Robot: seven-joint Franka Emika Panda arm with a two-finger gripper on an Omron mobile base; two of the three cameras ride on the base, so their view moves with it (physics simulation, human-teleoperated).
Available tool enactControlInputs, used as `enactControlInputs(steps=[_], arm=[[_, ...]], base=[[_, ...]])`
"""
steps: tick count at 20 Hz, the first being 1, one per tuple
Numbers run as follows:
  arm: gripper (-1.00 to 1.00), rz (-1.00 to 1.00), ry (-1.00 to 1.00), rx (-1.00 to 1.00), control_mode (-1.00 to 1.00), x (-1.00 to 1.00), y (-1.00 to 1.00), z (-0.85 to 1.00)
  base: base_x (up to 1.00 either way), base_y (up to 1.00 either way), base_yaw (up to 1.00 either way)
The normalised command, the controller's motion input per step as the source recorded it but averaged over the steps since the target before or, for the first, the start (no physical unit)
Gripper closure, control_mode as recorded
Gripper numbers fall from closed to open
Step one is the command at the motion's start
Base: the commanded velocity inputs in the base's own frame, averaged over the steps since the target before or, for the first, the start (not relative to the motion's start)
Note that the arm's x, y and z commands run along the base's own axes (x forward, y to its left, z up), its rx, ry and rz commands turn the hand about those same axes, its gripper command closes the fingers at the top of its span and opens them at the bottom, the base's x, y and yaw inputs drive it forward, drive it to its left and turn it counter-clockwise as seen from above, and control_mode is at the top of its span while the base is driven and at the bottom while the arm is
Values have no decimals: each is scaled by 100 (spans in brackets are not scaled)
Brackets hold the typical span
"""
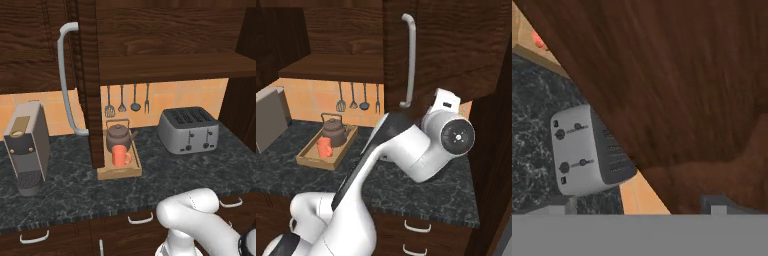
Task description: Pick the kettle from the counter and place it on the tray. Then pick the mug from the cabinet and place it on the tray. Then close the cabinet doors.
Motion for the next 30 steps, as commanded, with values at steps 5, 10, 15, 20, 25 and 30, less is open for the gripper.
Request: enactControlInputs(steps=[5, 10, 15, 20, 25, 30], arm=[[-100, 0, 26, -1, -100, 90, 46, -1], [-100, 0, 13, 0, -100, 100, 36, -3], [-100, 0, 1, 0, -100, 100, 33, -11], [-100, 0, 0, 0, -100, 100, 32, -10], [-100, 0, 0, 0, -100, 98, 22, -2], [-100, 0, -5, 0, -100, 90, 15, -11]], base=[[0, 0, 0], [0, 0, 0], [0, 0, 0], [0, 0, 0], [0, 0, 0], [0, 0, 0]])
